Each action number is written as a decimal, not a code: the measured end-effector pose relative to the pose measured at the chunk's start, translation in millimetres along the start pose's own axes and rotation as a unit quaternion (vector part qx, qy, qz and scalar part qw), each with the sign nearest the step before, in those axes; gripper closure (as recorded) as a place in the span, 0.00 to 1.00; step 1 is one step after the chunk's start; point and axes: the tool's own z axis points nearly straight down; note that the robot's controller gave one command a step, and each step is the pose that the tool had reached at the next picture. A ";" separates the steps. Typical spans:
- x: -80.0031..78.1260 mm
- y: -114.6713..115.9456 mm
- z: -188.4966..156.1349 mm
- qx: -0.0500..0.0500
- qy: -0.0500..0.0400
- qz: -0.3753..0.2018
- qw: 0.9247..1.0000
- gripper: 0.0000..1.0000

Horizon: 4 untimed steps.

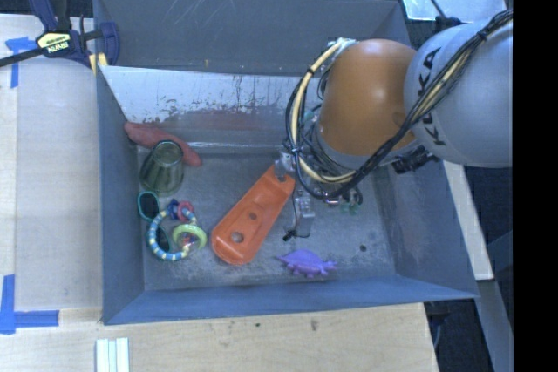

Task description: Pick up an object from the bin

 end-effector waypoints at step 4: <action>-50.2 0.9 77.2 -0.003 -0.010 0.142 0.990 1.00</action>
Offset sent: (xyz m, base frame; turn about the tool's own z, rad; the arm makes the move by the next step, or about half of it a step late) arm 0.0427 0.0016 -0.0620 0.2271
